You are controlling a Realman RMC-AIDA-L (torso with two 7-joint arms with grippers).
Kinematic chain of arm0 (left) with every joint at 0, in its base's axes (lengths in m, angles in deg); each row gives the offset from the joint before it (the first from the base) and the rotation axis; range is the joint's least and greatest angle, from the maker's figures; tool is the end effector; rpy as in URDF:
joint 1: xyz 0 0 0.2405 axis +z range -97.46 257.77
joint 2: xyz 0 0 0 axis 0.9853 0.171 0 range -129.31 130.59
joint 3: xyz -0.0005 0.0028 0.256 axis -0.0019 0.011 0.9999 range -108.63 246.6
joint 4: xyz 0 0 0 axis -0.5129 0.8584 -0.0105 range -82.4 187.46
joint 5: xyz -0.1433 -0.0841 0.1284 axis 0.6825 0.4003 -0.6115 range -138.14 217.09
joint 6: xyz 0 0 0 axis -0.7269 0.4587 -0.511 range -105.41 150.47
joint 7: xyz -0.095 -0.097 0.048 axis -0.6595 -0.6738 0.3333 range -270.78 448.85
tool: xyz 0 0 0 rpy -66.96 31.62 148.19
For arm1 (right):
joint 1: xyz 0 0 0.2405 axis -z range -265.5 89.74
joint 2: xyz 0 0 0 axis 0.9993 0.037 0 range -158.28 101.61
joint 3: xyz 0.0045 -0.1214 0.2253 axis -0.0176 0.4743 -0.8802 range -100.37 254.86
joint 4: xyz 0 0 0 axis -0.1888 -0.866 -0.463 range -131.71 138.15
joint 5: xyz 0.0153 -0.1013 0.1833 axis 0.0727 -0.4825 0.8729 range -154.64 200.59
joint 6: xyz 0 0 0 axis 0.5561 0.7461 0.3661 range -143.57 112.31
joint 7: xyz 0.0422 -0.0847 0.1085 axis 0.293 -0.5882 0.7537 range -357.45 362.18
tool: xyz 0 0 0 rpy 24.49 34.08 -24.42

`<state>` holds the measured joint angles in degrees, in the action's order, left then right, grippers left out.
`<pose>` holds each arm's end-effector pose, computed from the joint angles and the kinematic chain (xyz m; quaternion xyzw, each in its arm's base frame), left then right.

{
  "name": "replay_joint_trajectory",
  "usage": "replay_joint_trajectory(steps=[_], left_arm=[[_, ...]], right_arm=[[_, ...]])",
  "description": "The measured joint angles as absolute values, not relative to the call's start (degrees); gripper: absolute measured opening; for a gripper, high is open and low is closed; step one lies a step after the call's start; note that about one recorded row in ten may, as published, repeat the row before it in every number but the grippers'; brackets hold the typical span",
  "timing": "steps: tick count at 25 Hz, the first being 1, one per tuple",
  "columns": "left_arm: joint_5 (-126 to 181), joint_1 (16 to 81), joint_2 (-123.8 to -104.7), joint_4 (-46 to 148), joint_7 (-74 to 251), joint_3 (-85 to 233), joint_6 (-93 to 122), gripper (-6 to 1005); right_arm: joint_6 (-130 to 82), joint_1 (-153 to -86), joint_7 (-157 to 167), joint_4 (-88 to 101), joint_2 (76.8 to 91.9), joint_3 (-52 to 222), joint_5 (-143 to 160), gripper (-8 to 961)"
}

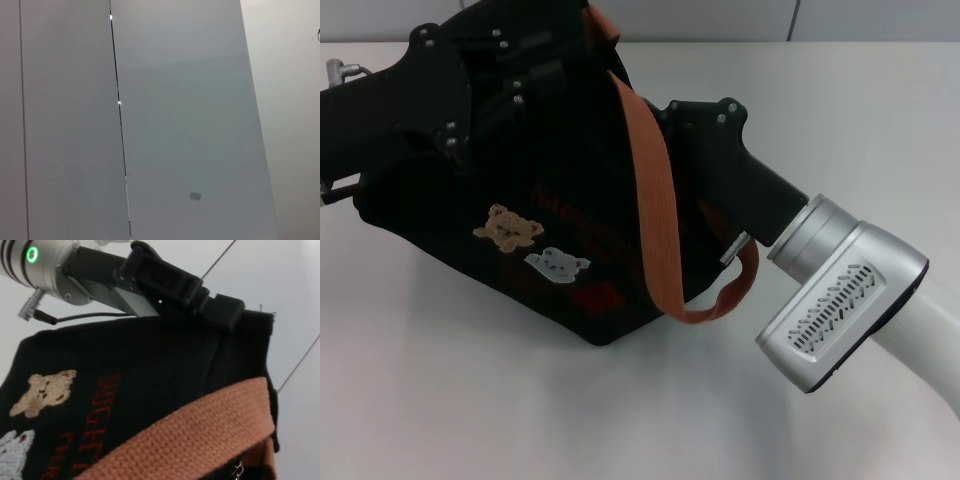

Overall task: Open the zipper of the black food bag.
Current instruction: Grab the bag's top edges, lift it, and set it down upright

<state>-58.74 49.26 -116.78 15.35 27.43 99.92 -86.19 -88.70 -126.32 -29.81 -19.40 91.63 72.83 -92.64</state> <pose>-0.2227 0.3182 0.0591 -0.8881 -0.0014 -0.4273 0.1696 0.1762 0.3129 -0.1149 -0.8196 -0.2002 0.2859 0.4544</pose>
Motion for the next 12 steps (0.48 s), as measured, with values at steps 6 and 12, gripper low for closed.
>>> replay_joint_trajectory(steps=[6,12], left_arm=[[-58.73,49.32,-116.77,15.35,27.43,99.84,-86.20,189],[-58.73,49.41,-116.77,15.51,27.43,99.43,-86.19,189]], right_arm=[[-90.36,-125.39,-28.42,-18.42,91.63,72.64,-92.64,-1],[-93.35,-124.84,-21.04,-14.77,91.63,72.61,-92.96,-1]])
